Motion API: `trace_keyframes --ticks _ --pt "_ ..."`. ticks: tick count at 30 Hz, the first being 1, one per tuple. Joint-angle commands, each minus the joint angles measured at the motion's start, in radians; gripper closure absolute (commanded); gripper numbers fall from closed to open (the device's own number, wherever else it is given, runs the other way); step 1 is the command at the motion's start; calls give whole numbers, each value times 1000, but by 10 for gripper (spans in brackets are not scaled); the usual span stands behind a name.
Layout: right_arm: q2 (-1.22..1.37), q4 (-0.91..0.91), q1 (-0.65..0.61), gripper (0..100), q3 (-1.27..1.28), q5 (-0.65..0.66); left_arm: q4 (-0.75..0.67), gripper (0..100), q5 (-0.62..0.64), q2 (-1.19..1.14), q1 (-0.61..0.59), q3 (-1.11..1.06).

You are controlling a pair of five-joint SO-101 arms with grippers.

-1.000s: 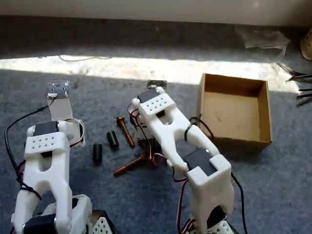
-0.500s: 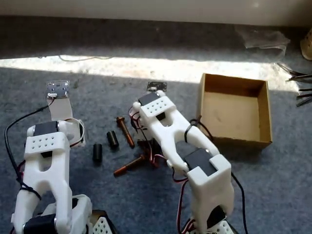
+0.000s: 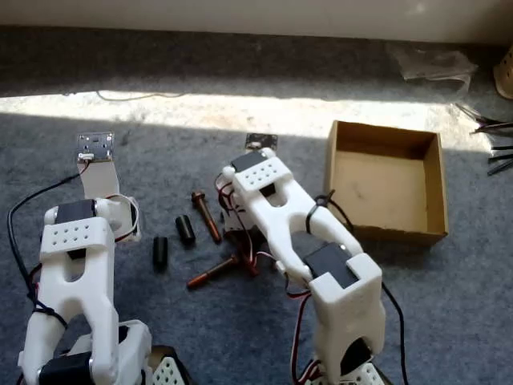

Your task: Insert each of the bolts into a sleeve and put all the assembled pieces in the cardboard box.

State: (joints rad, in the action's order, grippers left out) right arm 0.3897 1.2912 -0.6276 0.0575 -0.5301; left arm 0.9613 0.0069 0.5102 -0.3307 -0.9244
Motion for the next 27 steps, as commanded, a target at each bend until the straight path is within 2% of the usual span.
trace_keyframes --ticks 1,8,12,16,25,27 --pt "-28 -10 15 995 -12 114 -15 829 2 2 -13 7" --pt "-47 67 15 995 -13 215 -15 829 2 2 -13 7" --pt "-50 71 15 988 -13 215 -15 829 2 2 -13 7" --pt "-50 73 13 939 -13 218 -15 829 2 2 -13 7" --pt "-50 71 10 937 -13 222 -15 829 2 2 -13 7" --pt "-50 71 10 937 -13 258 -15 829 2 2 -13 7"
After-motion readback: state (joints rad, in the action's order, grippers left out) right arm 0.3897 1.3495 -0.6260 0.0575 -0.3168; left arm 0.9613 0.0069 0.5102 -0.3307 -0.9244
